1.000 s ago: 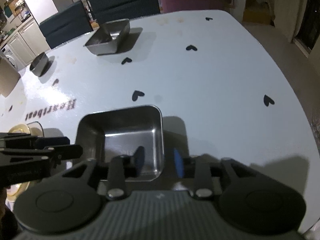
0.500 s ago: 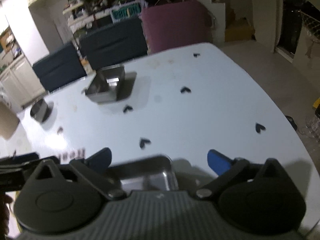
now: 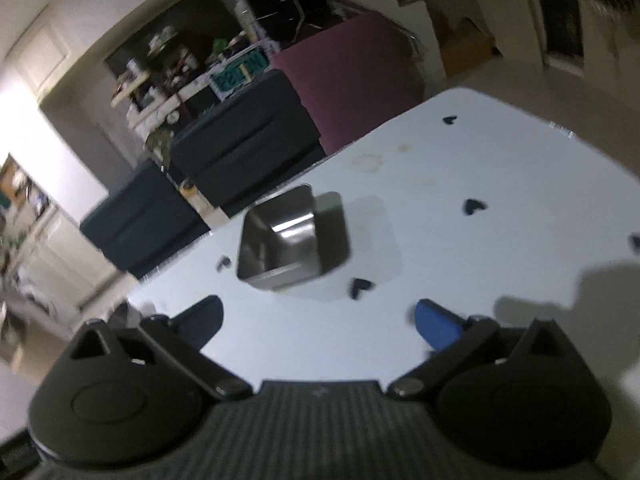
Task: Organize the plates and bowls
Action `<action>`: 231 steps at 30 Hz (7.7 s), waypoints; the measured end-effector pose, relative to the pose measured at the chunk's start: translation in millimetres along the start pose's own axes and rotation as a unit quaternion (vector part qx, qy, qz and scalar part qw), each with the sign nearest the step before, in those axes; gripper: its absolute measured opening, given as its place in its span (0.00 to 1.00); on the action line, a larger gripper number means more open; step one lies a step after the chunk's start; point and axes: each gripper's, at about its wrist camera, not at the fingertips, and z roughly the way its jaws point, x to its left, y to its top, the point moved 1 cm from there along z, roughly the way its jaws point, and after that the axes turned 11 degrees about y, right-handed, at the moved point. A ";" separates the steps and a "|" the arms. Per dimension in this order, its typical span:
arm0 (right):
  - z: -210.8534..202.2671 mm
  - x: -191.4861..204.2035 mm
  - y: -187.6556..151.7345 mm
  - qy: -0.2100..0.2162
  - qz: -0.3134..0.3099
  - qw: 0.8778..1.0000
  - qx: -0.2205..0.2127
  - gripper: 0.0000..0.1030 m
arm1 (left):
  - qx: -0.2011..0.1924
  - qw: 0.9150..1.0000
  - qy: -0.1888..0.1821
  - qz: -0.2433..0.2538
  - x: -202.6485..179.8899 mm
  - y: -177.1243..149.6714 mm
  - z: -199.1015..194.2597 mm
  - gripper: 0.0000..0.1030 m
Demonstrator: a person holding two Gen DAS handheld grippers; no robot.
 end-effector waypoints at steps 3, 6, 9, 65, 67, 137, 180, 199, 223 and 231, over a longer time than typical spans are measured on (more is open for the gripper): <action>22.9 -3.4 1.9 0.002 0.054 0.999 -0.002 1.00 | -0.006 1.000 0.003 0.006 1.5 22.8 17.5 1.00; 43.0 -9.7 0.9 -0.009 0.094 0.995 -0.006 1.00 | -0.011 1.000 0.001 0.016 -4.6 41.3 36.9 1.00; 63.2 -20.9 2.4 -0.005 0.152 0.988 -0.006 1.00 | -0.015 0.999 -0.005 0.040 -18.4 55.3 59.4 1.00; 81.4 -3.8 35.9 0.001 -0.019 0.999 0.038 0.03 | 0.042 0.995 -0.031 0.084 -68.9 50.3 106.6 0.03; 67.9 2.4 39.2 0.011 -0.029 0.999 0.037 0.03 | 0.037 0.996 -0.032 0.080 -66.9 46.4 88.6 0.03; -53.2 -14.1 -33.0 -0.072 -0.194 0.973 0.099 0.07 | 0.106 0.969 -0.079 0.208 -148.7 -166.1 -15.4 0.12; 21.2 -49.8 -30.2 -0.072 -0.165 0.969 0.169 0.07 | 0.137 0.973 -0.096 0.159 -138.5 -158.9 -2.6 0.17; 17.2 -70.9 -25.4 -0.018 -0.141 0.975 0.172 0.08 | 0.162 0.974 -0.109 0.114 -130.7 -155.2 -2.3 0.16; -30.9 -54.9 -28.6 -0.008 -0.184 0.972 0.144 0.48 | 0.135 0.979 -0.114 0.104 -126.4 -148.4 -27.8 0.69; -55.7 -49.0 -31.7 -0.028 -0.199 0.972 0.123 0.73 | 0.107 0.982 -0.116 0.108 -119.1 -143.7 -47.6 0.94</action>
